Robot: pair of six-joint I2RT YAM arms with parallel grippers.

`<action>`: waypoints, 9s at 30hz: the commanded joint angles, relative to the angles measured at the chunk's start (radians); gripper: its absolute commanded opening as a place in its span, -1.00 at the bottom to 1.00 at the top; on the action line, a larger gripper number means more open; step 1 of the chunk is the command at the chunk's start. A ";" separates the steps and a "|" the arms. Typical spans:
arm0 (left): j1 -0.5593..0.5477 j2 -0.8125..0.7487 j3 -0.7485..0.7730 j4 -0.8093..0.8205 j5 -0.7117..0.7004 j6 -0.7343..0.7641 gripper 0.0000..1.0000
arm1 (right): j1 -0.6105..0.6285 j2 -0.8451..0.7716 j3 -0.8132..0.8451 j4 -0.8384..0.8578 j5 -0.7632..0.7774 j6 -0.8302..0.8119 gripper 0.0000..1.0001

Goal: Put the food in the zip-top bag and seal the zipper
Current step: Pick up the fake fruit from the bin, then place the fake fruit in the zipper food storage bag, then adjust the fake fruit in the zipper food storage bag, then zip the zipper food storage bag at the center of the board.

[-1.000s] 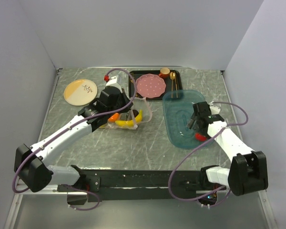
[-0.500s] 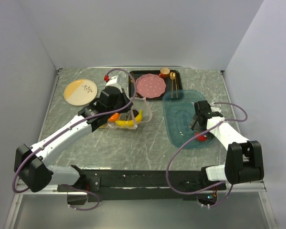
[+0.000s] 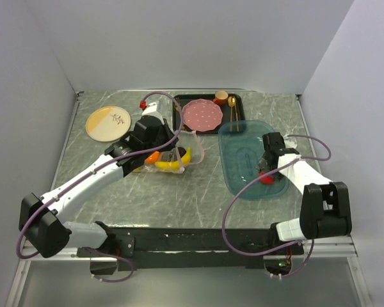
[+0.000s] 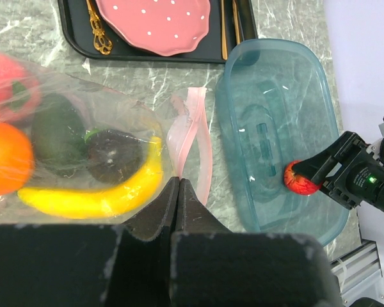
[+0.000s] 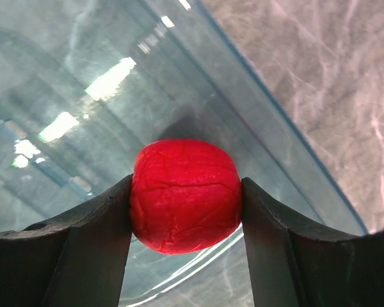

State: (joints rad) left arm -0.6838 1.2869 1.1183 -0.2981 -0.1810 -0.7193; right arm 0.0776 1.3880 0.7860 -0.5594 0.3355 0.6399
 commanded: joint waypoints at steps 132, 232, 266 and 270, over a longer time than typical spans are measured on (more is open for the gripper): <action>0.004 -0.017 0.035 0.008 0.012 0.000 -0.99 | 0.510 0.150 0.292 0.311 -0.615 0.178 -0.33; -0.008 0.078 -0.080 0.088 0.155 -0.043 -0.99 | 0.340 0.298 0.423 0.383 -0.587 0.124 0.22; -0.040 0.129 -0.052 0.082 0.169 -0.051 -0.99 | 0.329 0.368 0.400 0.403 -0.650 0.064 -0.10; -0.048 0.144 -0.040 0.074 0.163 -0.046 -0.99 | 0.329 0.330 0.377 0.432 -0.648 0.078 -0.10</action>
State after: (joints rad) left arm -0.7197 1.4181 1.0283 -0.2371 -0.0227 -0.7719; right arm 0.4114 1.8042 1.1896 -0.1890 -0.3023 0.6983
